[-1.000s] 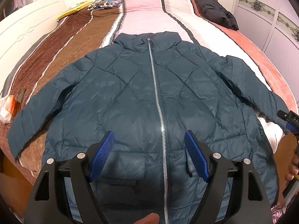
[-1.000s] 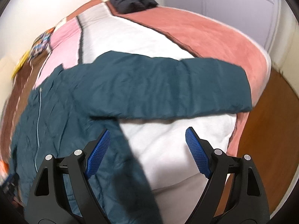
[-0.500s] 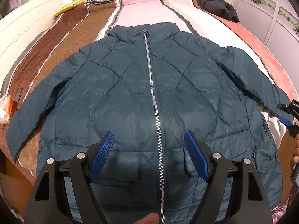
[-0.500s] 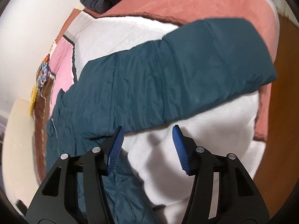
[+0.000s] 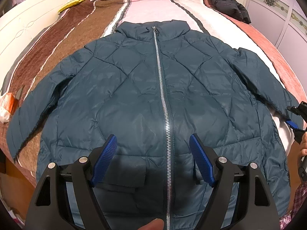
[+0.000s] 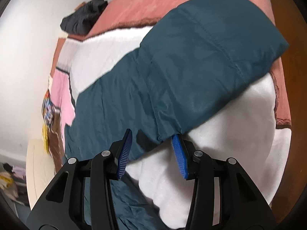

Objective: Fold large clothes
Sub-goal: 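Grasp the jacket sleeve cuff with the right tool and lift it, then fold the held sleeve across the jacket front toward the left tool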

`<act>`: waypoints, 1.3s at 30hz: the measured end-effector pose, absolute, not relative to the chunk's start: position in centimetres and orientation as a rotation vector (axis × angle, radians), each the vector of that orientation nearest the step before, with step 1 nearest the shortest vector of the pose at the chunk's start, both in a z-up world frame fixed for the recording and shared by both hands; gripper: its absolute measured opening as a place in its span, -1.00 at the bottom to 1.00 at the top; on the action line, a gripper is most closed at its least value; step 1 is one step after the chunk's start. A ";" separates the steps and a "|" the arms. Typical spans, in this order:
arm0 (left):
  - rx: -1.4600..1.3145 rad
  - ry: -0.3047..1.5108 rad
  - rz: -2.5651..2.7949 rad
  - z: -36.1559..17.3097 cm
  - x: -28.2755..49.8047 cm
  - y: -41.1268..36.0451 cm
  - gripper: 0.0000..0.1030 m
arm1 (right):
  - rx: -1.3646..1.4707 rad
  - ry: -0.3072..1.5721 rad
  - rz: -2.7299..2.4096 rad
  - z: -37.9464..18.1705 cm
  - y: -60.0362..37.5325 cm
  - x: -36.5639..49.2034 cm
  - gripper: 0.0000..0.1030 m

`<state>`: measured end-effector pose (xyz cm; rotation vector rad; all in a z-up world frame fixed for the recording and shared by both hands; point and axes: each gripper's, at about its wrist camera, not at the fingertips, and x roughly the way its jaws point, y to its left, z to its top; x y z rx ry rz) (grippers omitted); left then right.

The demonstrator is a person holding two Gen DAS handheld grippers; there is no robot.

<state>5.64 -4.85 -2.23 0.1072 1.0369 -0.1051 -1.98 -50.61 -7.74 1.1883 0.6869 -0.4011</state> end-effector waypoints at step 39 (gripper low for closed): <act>-0.130 1.002 0.053 -2.9 6.1 7.4 0.47 | -0.521 0.698 0.292 -4.4 -10.5 11.5 -0.42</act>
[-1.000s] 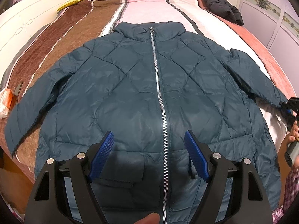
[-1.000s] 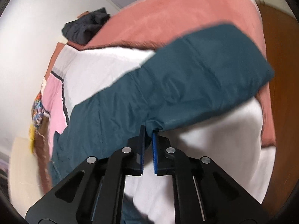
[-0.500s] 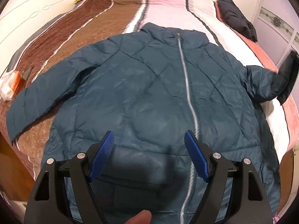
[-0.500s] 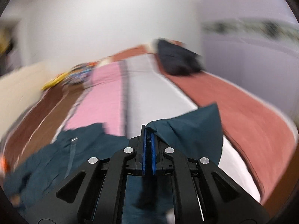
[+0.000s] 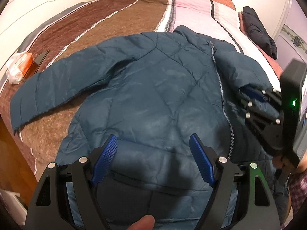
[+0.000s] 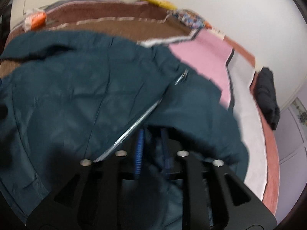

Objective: Fold large clothes
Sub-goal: 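Fold the held sleeve across the jacket front toward the left tool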

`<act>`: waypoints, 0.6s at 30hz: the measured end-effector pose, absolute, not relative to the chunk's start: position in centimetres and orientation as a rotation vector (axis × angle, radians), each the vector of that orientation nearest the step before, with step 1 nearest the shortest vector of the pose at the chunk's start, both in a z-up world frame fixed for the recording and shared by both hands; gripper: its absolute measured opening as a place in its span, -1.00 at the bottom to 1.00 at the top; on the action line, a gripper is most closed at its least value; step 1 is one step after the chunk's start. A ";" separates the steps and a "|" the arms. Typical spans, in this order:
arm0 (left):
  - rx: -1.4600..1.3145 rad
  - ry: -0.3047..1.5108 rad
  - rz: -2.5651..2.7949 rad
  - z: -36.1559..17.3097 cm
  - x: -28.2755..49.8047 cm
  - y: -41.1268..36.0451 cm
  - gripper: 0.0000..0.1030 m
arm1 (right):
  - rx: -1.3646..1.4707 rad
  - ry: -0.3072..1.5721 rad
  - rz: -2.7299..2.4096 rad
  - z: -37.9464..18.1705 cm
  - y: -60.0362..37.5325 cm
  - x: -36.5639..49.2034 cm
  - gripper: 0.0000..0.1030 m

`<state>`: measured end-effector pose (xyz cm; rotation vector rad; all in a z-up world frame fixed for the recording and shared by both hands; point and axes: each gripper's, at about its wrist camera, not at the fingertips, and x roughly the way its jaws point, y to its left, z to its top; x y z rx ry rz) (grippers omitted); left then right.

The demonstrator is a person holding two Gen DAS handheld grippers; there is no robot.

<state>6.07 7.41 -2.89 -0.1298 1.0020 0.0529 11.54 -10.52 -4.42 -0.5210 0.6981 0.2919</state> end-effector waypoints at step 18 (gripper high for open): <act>0.274 0.822 -0.365 1.2 13.6 -10.6 0.47 | 0.185 0.778 0.138 -1.0 -24.8 3.8 -0.20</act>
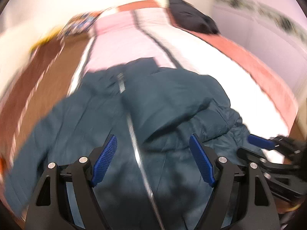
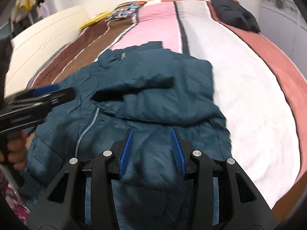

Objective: Fold large clothes
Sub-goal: 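Fold the held sleeve across the jacket front toward the left tool, then grasp the other sleeve with the left tool and lift it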

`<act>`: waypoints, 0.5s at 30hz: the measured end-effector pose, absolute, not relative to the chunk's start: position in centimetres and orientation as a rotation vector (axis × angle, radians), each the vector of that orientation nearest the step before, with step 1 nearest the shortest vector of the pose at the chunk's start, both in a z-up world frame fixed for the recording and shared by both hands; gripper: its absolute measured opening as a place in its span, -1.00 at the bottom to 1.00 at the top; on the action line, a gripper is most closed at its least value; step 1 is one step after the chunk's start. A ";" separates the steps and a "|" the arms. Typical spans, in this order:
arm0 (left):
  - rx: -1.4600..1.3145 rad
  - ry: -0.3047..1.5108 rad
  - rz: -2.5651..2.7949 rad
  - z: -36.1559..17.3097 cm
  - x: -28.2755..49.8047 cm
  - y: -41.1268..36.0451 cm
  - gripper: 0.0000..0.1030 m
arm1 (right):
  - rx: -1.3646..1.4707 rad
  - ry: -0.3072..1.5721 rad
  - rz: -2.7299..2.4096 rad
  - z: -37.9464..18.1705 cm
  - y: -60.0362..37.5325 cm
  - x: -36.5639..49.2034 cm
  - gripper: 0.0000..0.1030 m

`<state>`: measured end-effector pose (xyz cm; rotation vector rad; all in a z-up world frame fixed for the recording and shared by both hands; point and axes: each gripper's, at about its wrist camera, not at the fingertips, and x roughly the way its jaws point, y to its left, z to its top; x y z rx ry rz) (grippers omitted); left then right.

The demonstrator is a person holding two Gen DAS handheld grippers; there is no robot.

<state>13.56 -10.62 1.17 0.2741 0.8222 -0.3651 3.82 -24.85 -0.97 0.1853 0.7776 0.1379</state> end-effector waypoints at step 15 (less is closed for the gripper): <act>0.614 0.849 -0.406 -2.7 19.7 -21.7 -0.39 | 0.300 0.760 0.161 -2.3 -28.1 1.9 -0.20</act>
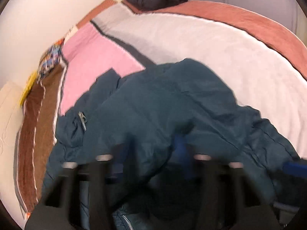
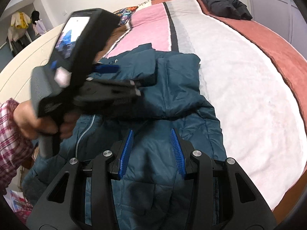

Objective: Fold large clothes
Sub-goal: 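Grasp the other sleeve with the left tool and lift it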

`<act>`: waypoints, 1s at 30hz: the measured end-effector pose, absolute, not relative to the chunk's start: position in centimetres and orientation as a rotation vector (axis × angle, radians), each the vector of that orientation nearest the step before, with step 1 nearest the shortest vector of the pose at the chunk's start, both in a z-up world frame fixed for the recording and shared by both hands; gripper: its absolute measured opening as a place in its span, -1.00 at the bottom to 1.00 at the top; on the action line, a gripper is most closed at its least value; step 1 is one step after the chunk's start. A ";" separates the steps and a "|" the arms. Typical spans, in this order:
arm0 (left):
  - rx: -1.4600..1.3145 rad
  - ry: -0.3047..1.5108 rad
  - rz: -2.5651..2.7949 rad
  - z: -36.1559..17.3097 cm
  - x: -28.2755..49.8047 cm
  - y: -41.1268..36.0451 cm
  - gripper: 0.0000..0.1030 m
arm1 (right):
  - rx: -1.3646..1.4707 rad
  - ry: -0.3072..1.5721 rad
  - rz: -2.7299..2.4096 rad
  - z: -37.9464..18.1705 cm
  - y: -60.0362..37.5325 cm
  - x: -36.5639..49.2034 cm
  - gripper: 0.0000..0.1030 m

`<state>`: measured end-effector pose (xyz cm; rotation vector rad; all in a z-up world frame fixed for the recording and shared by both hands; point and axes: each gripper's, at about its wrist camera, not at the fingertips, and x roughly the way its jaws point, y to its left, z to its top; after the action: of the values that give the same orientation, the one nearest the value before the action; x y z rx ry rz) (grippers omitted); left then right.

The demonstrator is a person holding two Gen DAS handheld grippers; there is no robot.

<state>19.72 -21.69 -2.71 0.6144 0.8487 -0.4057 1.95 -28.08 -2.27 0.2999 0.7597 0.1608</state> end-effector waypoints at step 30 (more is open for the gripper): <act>-0.289 1.046 0.060 -5.4 17.8 8.3 -0.16 | 0.166 0.811 0.206 -2.1 -21.8 2.2 -0.20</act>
<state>17.85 8.26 -5.40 -0.2894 1.0460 0.0596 2.21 -21.80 -2.11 0.1661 0.8114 0.2057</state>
